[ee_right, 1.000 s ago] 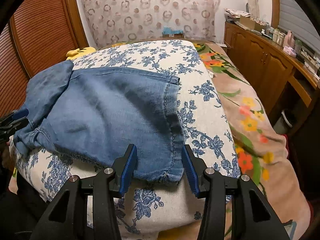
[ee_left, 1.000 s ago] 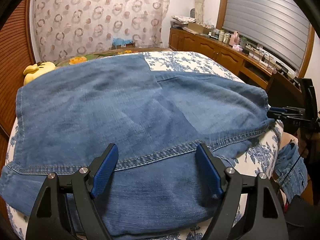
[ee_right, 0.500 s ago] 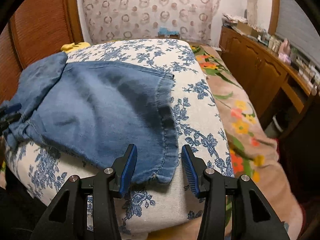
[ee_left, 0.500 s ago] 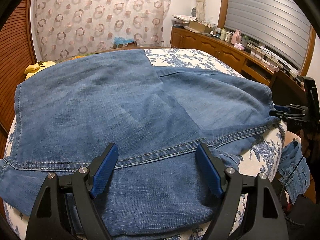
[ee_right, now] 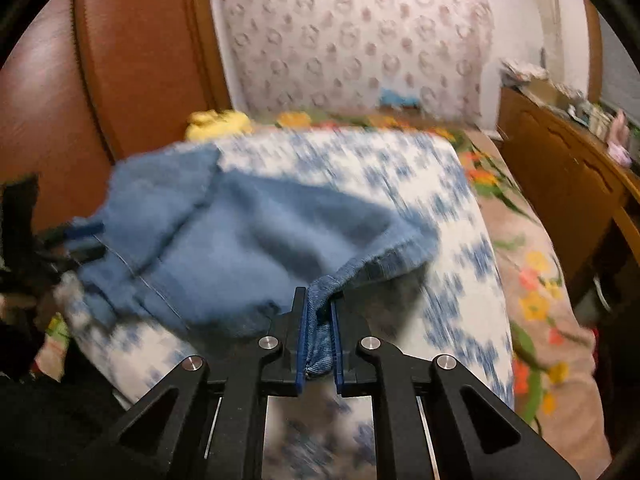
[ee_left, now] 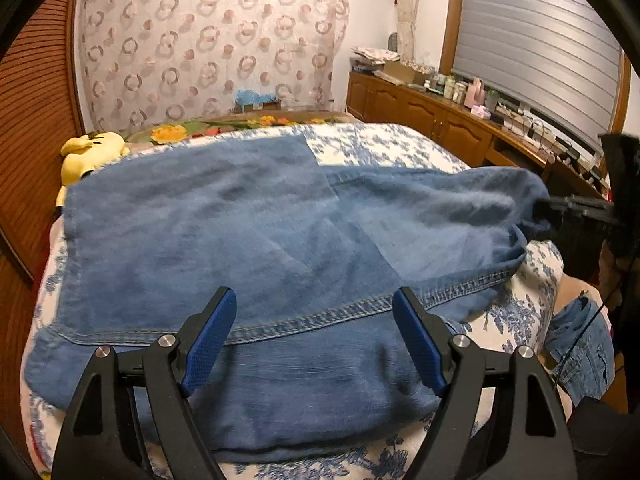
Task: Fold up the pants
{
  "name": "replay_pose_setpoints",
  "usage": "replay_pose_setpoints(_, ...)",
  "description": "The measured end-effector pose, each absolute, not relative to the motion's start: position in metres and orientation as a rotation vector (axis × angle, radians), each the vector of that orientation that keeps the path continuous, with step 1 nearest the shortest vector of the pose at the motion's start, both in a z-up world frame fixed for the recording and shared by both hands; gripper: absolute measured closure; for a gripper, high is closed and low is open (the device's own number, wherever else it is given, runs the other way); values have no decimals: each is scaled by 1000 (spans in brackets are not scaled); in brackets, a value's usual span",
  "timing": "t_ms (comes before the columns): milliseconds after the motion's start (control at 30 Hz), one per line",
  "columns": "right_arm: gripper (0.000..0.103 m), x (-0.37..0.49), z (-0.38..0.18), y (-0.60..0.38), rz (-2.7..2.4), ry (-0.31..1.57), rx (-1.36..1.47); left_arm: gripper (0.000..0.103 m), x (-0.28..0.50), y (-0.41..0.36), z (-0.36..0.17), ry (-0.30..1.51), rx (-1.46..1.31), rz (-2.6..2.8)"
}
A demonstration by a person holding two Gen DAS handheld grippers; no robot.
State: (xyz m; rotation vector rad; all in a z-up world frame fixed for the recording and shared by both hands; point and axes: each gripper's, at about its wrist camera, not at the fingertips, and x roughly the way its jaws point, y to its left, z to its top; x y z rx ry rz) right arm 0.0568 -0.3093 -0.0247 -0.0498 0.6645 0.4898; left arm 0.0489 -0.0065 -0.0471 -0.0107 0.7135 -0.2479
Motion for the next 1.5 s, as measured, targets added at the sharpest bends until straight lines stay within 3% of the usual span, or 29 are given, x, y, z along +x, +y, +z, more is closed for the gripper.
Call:
replay_pose_setpoints(500, 94, 62, 68, -188, 813, 440, -138, 22, 30, 45, -27, 644, -55, -154)
replay_pose_setpoints(1033, 93, 121, 57, -105, 957, 541, -282, 22, 20, 84, -39, 657, -106, -91)
replay_pose_setpoints(1133, 83, 128, 59, -97, 951, 555, -302, 22, 21, 84, -42, 664, -103, -93)
replay_pose_setpoints(1200, 66, 132, 60, -93, 944, 562, -299, 22, 20, 83, -42, 665, -103, -97)
replay_pose_setpoints(1267, 56, 135, 62, -94, 938, 569, -284, 22, 20, 82, -43, 666, -101, -99)
replay_pose_setpoints(1500, 54, 131, 62, -105, 934, 576, -221, 22, 25, 79, -46, 675, -99, -105)
